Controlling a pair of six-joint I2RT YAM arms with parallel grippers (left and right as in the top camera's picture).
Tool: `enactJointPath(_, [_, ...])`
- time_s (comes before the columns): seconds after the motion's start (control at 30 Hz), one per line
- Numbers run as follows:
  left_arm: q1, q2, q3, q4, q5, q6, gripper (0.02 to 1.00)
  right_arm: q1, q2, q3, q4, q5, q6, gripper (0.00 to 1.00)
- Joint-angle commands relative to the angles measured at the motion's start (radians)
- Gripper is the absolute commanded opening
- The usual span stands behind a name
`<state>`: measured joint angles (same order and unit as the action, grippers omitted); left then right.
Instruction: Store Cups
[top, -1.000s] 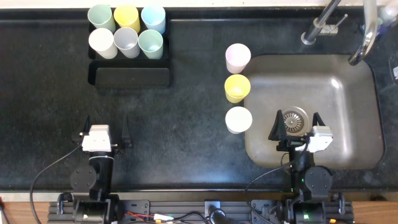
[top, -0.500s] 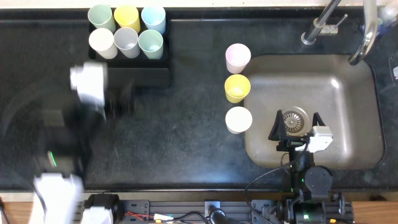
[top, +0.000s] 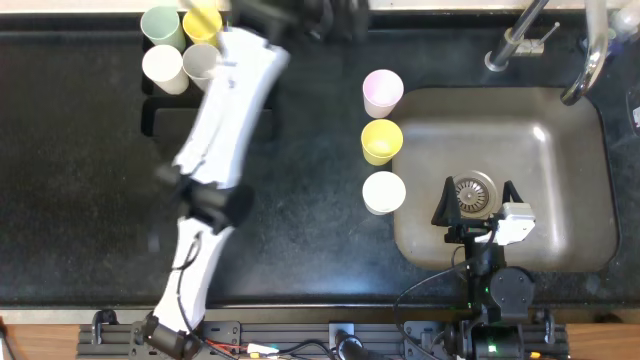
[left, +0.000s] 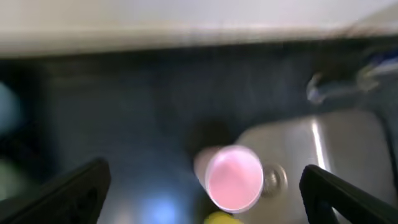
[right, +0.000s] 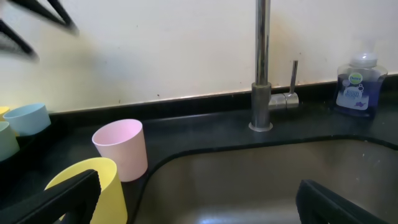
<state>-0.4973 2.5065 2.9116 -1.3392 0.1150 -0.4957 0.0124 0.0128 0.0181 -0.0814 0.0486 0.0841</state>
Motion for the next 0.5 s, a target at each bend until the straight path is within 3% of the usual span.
enactJointPath(0.03, [-0.039, 0.074, 0.059, -0.072, -0.042, -0.251, 0.998, -0.007, -0.009, -0.013, 0.005, -0.007, -0.003, 0.998])
enactJointPath(0.5, [-0.057, 0.197, 0.052, -0.116, 0.033, -0.343, 0.998, -0.007, -0.009, -0.013, 0.005, -0.007, -0.003, 0.998])
